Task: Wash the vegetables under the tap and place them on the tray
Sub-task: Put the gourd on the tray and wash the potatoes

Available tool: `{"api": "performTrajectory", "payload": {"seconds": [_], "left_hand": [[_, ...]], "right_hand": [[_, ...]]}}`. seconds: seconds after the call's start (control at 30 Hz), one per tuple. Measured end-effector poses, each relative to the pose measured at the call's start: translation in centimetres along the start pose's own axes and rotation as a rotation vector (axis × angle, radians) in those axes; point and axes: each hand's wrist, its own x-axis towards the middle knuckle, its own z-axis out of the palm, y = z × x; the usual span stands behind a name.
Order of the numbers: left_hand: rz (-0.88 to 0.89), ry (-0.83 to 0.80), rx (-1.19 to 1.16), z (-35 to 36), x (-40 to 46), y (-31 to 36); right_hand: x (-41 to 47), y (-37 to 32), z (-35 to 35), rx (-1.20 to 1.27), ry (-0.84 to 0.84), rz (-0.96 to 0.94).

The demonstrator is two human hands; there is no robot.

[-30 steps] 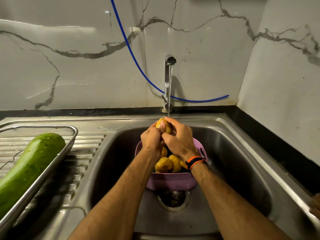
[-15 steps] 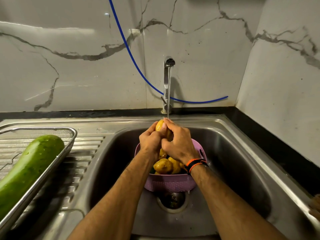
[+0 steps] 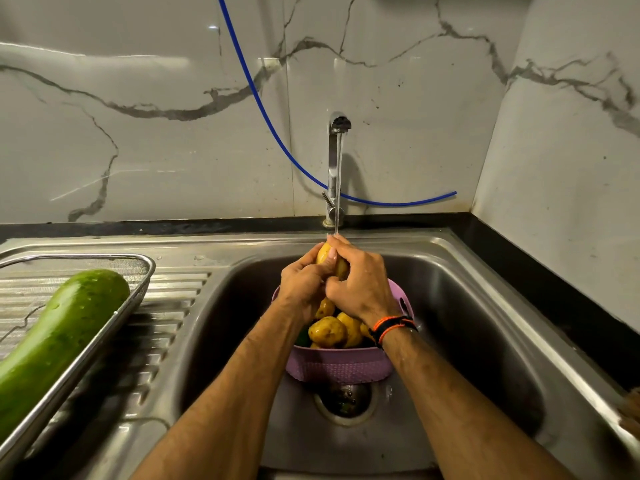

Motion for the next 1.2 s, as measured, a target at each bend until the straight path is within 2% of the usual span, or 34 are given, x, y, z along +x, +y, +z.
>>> {"api": "performTrajectory", "payload": {"seconds": [0.17,0.3,0.37,0.5,0.63,0.73,0.87,0.93,1.1,1.2], "left_hand": [[-0.011,0.072,-0.02,0.0,0.2,0.1],[-0.181,0.007,-0.11,0.2,-0.2,0.6],[-0.212,0.003,-0.123,0.6,-0.4,0.6],[-0.114,-0.032,-0.018,0.9,-0.2,-0.1],[-0.025,-0.027,0.042,0.8,-0.3,-0.2],[-0.046,-0.07,0.049,0.4,-0.3,0.0],[-0.022,-0.017,-0.008,0.8,-0.4,0.1],[-0.031,-0.007,-0.029,0.9,-0.6,0.3],[-0.044,-0.027,0.0,0.8,-0.8,0.4],[-0.048,0.032,-0.051,1.0,-0.8,0.3]], "right_hand": [[-0.1,-0.1,0.0,0.096,0.113,0.021],[0.1,-0.2,0.1,0.164,0.062,0.11],[0.1,-0.1,0.0,0.186,0.07,0.127],[0.1,0.1,-0.2,0.212,0.049,0.154],[0.3,0.1,0.0,0.168,-0.026,0.103],[0.3,0.4,-0.1,0.098,-0.036,0.083],[0.3,0.2,0.0,0.098,0.147,0.046],[0.4,0.1,0.1,0.073,0.184,0.05],[0.5,0.1,0.3,0.001,0.013,0.05],[0.5,0.2,0.4,0.038,0.086,0.072]]}}
